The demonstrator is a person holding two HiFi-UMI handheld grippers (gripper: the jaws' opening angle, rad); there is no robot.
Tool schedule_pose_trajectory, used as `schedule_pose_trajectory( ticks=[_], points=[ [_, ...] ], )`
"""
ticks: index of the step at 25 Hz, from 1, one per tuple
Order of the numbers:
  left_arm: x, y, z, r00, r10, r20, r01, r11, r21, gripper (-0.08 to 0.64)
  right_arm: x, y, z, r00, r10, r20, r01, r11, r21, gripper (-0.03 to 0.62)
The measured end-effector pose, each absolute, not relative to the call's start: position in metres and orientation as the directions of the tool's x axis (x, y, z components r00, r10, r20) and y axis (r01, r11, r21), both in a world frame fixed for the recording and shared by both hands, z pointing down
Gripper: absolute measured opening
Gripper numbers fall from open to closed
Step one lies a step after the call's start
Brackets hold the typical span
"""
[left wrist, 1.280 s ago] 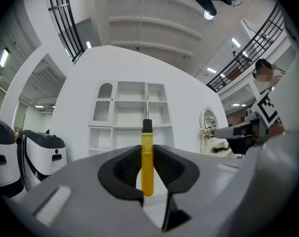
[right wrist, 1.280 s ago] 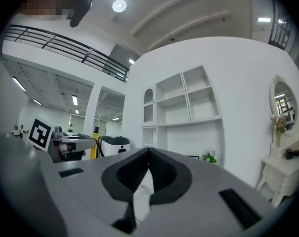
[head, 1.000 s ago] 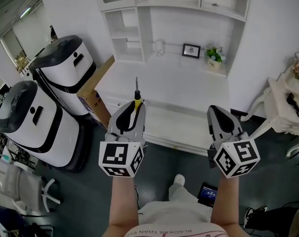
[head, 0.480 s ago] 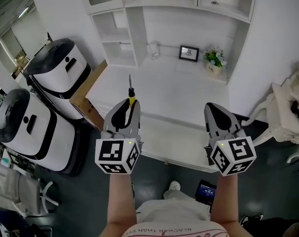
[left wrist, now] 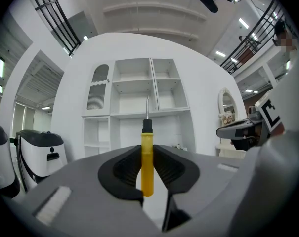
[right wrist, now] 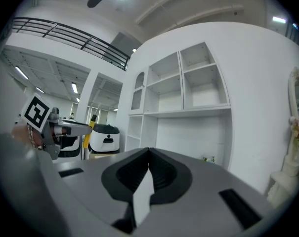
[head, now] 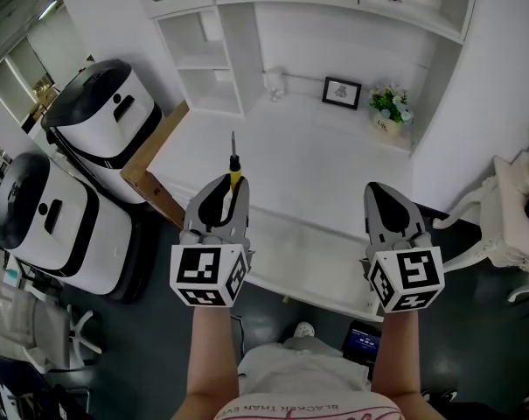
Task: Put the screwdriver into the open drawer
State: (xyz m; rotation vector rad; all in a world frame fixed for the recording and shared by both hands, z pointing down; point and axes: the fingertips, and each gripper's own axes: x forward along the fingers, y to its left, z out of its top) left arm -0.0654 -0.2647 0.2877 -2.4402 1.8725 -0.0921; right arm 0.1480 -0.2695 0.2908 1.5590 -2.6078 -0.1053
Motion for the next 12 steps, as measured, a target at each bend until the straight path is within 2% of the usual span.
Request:
schedule_pose_trajectory(
  ticks=[12],
  points=[
    [-0.065, -0.281, 0.344, 0.250, -0.958, 0.142, -0.965, -0.259, -0.049, 0.081, 0.152, -0.293, 0.350, -0.468, -0.869, 0.159, -0.879, 0.477, 0.018, 0.008]
  ],
)
